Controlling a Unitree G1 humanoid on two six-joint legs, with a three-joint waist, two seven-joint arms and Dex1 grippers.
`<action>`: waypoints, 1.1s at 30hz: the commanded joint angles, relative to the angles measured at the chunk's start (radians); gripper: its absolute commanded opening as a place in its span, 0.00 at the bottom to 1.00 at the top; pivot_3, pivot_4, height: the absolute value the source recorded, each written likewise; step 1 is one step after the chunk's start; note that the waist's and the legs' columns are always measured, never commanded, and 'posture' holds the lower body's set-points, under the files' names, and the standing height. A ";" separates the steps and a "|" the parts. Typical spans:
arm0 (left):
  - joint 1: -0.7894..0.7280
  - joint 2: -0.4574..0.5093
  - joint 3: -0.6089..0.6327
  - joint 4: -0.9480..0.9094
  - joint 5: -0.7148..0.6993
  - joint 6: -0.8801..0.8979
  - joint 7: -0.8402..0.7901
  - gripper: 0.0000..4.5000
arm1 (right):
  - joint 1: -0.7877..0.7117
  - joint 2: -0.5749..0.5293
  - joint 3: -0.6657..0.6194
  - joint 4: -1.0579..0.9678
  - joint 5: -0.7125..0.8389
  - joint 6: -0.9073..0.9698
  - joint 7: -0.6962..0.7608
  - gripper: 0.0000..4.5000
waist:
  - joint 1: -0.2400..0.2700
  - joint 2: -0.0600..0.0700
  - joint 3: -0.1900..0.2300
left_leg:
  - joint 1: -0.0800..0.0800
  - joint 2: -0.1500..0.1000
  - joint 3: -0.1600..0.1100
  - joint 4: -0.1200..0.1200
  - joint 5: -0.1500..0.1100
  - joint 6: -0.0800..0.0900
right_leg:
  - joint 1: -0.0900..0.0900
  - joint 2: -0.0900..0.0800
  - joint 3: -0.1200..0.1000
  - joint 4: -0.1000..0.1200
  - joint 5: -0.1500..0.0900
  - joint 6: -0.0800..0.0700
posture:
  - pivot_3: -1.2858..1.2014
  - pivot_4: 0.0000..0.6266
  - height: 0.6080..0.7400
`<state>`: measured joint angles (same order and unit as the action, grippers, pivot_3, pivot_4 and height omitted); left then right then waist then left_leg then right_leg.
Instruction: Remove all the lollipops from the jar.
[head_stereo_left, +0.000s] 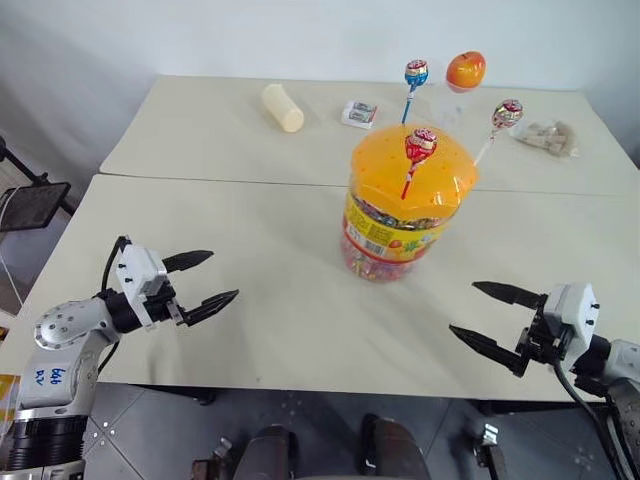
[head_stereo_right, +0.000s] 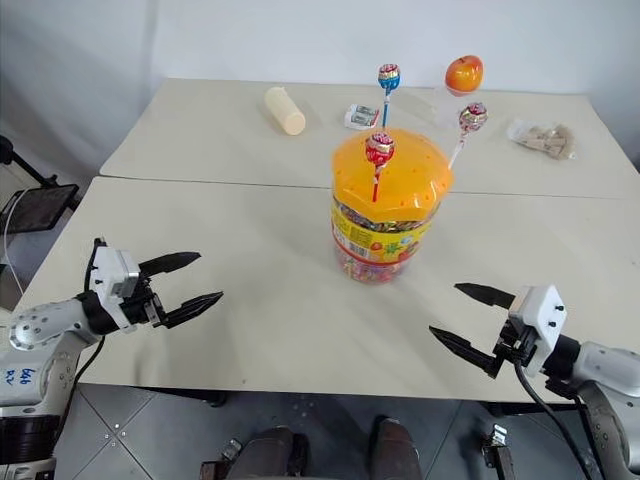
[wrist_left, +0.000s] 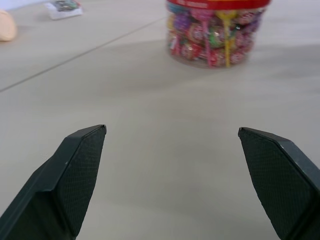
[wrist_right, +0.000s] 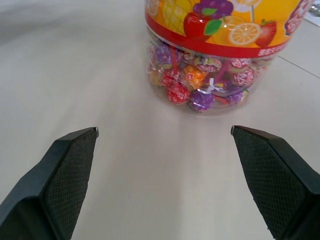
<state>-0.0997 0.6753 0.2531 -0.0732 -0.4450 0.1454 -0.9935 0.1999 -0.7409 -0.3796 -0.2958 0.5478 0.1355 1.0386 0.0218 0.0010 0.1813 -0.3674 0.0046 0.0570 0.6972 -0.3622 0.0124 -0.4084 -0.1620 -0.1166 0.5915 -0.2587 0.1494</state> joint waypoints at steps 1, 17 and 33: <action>0.005 0.009 -0.004 -0.020 0.007 -0.031 -0.014 1.00 | 0.009 0.007 -0.047 -0.003 -0.009 -0.043 -0.009 0.99 | 0.001 0.000 0.000 | 0.000 0.000 0.000 0.000 0.000 0.000 | 0.000 0.000 0.000 0.000 0.000 0.000 | 0.52 0.24 1.00; -0.714 -0.102 -0.181 0.110 -0.325 0.419 -0.101 1.00 | 0.113 0.210 -0.405 -0.435 0.601 -0.002 -0.342 0.99 | 0.005 -0.001 -0.001 | 0.001 -0.002 -0.003 0.001 -0.001 0.000 | 0.002 0.000 0.000 0.001 0.001 0.001 | 0.52 0.24 1.00; -1.066 -0.388 -0.386 0.398 -0.127 0.463 -0.132 1.00 | 0.212 0.290 -0.255 -0.582 0.515 -0.113 -0.231 0.99 | 0.009 -0.002 -0.001 | -0.001 -0.002 0.000 0.002 -0.001 0.002 | 0.001 0.001 0.002 -0.001 0.001 0.002 | 0.52 0.24 1.00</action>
<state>-1.1469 0.2914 -0.1113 0.3267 -0.5896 0.5993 -1.1109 0.4061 -0.4533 -0.6244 -0.8641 1.0685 0.0590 0.7808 0.0307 -0.0006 0.1808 -0.3687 0.0024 0.0573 0.6995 -0.3637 0.0152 -0.4075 -0.1616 -0.1145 0.5902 -0.2578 0.1511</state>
